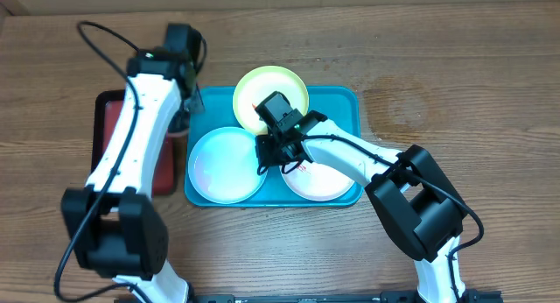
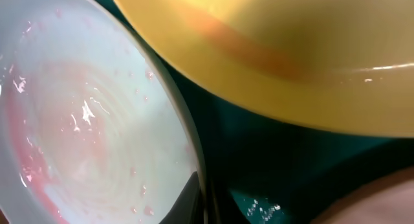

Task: Clean dirty plates on tray and stack at the side
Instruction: 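Lift the light blue plate with right gripper and place it right of tray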

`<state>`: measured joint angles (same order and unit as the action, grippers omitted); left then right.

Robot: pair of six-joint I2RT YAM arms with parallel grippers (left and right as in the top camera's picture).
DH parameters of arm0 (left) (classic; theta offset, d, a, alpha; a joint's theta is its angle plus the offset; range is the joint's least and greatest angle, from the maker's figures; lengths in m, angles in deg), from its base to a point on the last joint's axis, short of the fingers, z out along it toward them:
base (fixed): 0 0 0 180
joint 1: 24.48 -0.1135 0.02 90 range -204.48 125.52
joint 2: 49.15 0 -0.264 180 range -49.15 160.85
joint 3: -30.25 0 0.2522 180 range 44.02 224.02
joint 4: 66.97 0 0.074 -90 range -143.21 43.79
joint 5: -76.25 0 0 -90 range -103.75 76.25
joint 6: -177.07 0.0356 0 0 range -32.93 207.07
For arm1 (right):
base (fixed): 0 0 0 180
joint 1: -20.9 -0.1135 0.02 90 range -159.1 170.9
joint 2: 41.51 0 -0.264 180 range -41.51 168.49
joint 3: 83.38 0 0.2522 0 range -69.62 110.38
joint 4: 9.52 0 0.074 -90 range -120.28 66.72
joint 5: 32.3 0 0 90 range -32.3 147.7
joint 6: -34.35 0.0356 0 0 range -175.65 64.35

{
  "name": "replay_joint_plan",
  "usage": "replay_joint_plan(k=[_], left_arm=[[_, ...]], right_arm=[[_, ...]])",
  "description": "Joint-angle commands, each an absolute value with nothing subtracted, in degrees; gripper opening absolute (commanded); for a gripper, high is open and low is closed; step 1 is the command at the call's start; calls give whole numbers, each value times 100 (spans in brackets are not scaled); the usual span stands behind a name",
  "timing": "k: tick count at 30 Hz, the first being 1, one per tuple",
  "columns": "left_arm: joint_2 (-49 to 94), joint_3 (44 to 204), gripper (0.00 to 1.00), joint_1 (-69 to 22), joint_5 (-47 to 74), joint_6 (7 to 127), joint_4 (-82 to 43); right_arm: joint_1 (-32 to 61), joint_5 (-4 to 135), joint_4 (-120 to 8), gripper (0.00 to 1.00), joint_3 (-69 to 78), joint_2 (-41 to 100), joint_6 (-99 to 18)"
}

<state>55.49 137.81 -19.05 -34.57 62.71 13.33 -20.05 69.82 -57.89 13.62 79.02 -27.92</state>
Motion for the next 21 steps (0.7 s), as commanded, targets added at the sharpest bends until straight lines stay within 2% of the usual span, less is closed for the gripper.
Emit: replay_joint_plan(k=[1, 6, 10, 14, 21], left_arm=[[5131, 14013, 4, -2300, -3107, 6105, 1278], [5145, 13963, 4, -3255, -1894, 6103, 1156], [5265, 13919, 4, -4012, -731, 6134, 1257], [5440, 13889, 4, -4558, -666, 6223, 1370], [5597, 13889, 4, -4779, -666, 6284, 1383]], right_arm=[[-1991, 6975, -5961, 4, 1797, 7852, -3026], [-2000, 6615, -6392, 4, 2298, 7567, -3242], [-2166, 5131, -6962, 4, 2757, 7246, -3476], [-2459, 3347, -7494, 4, 3220, 7043, -3485], [-3049, 1039, -7920, 4, 3740, 7001, -4246]])
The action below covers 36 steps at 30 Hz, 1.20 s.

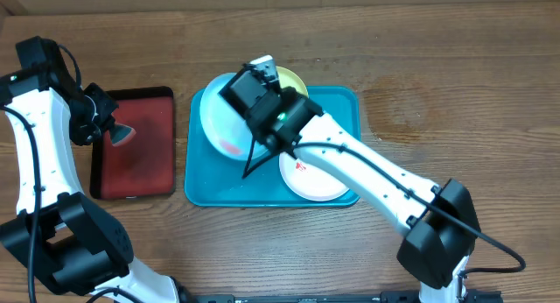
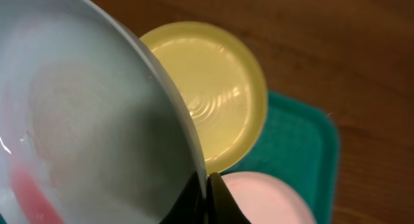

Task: Clean dirty plates on tray and stack at the side
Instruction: 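Lift the light blue plate with right gripper and place it right of tray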

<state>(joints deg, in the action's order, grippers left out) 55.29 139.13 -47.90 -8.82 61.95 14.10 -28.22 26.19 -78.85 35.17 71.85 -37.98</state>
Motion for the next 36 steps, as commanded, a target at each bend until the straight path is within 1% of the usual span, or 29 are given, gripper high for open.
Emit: replay_joint_plan(k=[1, 6, 13, 15, 19, 22, 25, 28, 32, 36], left_arm=[[5597, 13889, 4, -4770, -672, 6289, 1364], [5597, 13889, 4, -4770, -670, 6287, 1182], [5597, 13889, 4, -4770, -668, 6287, 1169], [5597, 13889, 4, -4770, -666, 6287, 1184], [5597, 13889, 4, -4770, -666, 6287, 1215], [5597, 13889, 4, -4770, -666, 6287, 1213], [5597, 13889, 4, -4770, -666, 6287, 1215], [5597, 13889, 4, -4770, -661, 6287, 1215], [5597, 13889, 4, -4770, -659, 6287, 1222], [5597, 13889, 4, -4770, -661, 6284, 1246]], right_arm=[[-3146, 744, -7913, 4, 3758, 7001, -4394], [-3648, -585, -7760, 4, 3777, 7001, -5024], [-4127, -1901, -7397, 4, 3777, 7001, -5964], [-4203, -2128, -7321, 4, 3777, 7001, -6047], [-4236, -1997, -7308, 4, 3775, 7001, -6040], [-4236, -1706, -7306, 4, 3775, 7001, -6038], [-4197, -1125, -7308, 4, 3775, 7001, -5988], [-3963, -10, -7373, 4, 3775, 7001, -5494], [-3257, 2001, -7557, 4, 3760, 7004, -4928], [-2217, 3714, -7830, 4, 3760, 7004, -4309]])
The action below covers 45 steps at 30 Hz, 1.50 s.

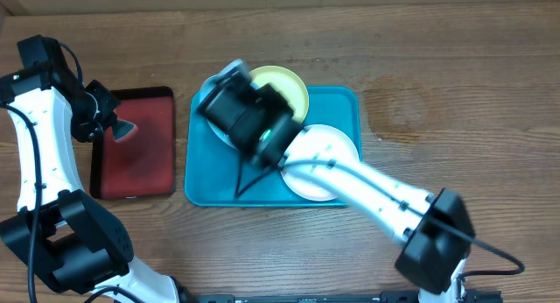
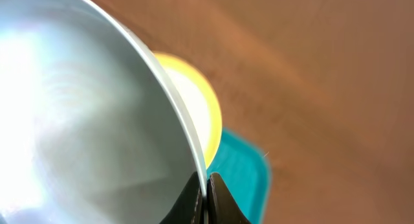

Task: Clean dirty plates on tray and stack at the side
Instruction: 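Lift the light blue plate with right gripper and place it right of tray, then reach the right gripper to the yellow plate's rim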

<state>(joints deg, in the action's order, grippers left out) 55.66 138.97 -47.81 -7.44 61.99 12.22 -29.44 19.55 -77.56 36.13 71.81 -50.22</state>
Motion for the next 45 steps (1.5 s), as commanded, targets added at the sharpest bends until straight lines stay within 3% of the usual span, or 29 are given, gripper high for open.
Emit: replay_joint_plan(k=[1, 8, 12, 22, 33, 36, 39, 45], left_arm=[[5597, 13889, 4, -4770, -661, 6287, 1252], [5597, 13889, 4, -4770, -661, 6284, 1250], [5597, 13889, 4, -4770, -664, 6284, 1252], [5599, 13889, 4, -4770, -666, 6284, 1246], [5619, 13889, 4, -4770, -664, 6284, 1252], [5619, 13889, 4, -4770, -664, 6284, 1252], [5619, 13889, 4, -4770, -664, 6287, 1252], [5623, 13889, 4, -4770, -664, 6287, 1217]], right_arm=[[-1893, 4197, -7909, 4, 3760, 7004, -4202], [201, 6551, -8704, 4, 3751, 7017, -4189], [1191, 6525, -9187, 4, 3570, 7047, -4211], [2961, 6549, -8973, 4, 2719, 7047, -4403], [3416, 6529, -7533, 4, 1568, 7060, -4412], [3416, 6534, -7382, 31, 1428, 7065, -4403], [3416, 6645, -7397, 45, 1471, 7056, -4386], [3333, 7815, -7714, 37, 2009, 6925, -4742]])
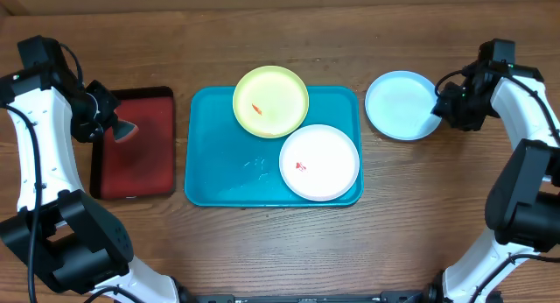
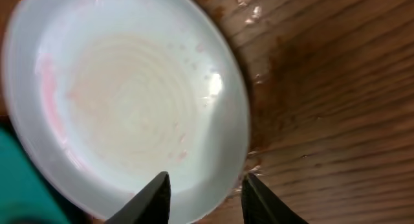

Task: Clean dirty plates on tray and stack at the side
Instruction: 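Reach the right gripper to the yellow plate's rim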

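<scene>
A light-blue plate (image 1: 402, 105) lies flat on the wooden table, right of the teal tray (image 1: 219, 167). In the right wrist view the plate (image 2: 129, 101) shows faint pink streaks. My right gripper (image 1: 446, 110) is open at the plate's right edge, its fingers (image 2: 155, 198) spread over the rim with nothing held. On the tray are a yellow plate (image 1: 270, 101) with a red smear and a white plate (image 1: 319, 162) with a red spot. My left gripper (image 1: 109, 128) hangs over the dark red tray (image 1: 131, 167), shut on a small reddish sponge (image 1: 124, 130).
The dark red tray sits left of the teal tray with a narrow gap between them. A wet stain marks the wood around the light-blue plate. The table's back edge runs along the top of the overhead view.
The light-blue plate was held high over the teal tray in my right gripper. It now lies on the table right of the tray, and the gripper has opened. My left arm has not moved.
My right gripper was shut on the rim of the light-blue plate lying at the tray's front left, with my left gripper beside it. The plate was then held above the tray and my left arm was over the red tray. Now the plate rests at the right, released.
</scene>
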`<state>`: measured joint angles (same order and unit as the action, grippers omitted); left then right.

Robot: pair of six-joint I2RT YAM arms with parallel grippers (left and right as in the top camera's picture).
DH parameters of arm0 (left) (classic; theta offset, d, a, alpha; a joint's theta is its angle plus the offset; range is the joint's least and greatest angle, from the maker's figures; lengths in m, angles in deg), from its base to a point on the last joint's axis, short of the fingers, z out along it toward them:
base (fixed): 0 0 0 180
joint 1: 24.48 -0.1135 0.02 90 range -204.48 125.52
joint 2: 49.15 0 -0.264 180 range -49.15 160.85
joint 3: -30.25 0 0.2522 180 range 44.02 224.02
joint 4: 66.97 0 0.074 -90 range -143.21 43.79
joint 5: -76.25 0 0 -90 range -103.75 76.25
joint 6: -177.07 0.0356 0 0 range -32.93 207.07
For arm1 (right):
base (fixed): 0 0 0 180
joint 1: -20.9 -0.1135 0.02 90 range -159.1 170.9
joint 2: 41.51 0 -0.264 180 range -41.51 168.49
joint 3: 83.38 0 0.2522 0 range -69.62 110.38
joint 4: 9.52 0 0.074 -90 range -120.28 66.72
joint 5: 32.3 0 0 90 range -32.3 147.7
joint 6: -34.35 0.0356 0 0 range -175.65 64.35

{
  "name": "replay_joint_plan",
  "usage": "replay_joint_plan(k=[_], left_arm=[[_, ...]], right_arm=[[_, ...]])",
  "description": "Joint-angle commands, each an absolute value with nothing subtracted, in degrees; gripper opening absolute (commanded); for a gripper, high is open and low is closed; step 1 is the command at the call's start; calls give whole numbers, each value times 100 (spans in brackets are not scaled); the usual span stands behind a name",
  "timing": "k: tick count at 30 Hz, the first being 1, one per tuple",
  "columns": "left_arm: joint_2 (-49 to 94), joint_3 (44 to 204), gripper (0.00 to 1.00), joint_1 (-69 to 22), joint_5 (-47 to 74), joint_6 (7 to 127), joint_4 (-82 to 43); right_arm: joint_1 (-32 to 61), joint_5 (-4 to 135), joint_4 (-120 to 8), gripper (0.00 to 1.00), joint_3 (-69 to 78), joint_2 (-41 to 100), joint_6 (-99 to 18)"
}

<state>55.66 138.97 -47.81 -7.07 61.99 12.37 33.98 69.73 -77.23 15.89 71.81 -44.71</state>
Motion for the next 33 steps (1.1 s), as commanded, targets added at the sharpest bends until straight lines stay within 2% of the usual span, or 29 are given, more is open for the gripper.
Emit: replay_joint_plan(k=[1, 3, 7, 13, 17, 26, 33], left_arm=[[5623, 13889, 4, -4770, -664, 6287, 1211], [5628, 13889, 4, -4768, -664, 6287, 1208], [5652, 13889, 4, -4768, -666, 6289, 1211], [5652, 13889, 4, -4768, -666, 6370, 1215], [5652, 13889, 4, -4768, -666, 6440, 1215], [5652, 13889, 4, -4766, -661, 6437, 1254], [5652, 13889, 4, -4726, -664, 6435, 1206]], right_arm=[[3272, 8158, -7721, 37, 2103, 6877, -4866], [3053, 8656, -7695, 40, 2274, 6774, -5002], [2258, 8674, -7207, 54, 2365, 6732, -5317], [896, 6901, -6267, 75, 2361, 7220, -5400], [352, 6355, -5601, 75, 2361, 7653, -5400], [-131, 6335, -4523, 74, 2361, 8562, -5398], [-440, 6331, -4195, 56, 2361, 8693, -5400]])
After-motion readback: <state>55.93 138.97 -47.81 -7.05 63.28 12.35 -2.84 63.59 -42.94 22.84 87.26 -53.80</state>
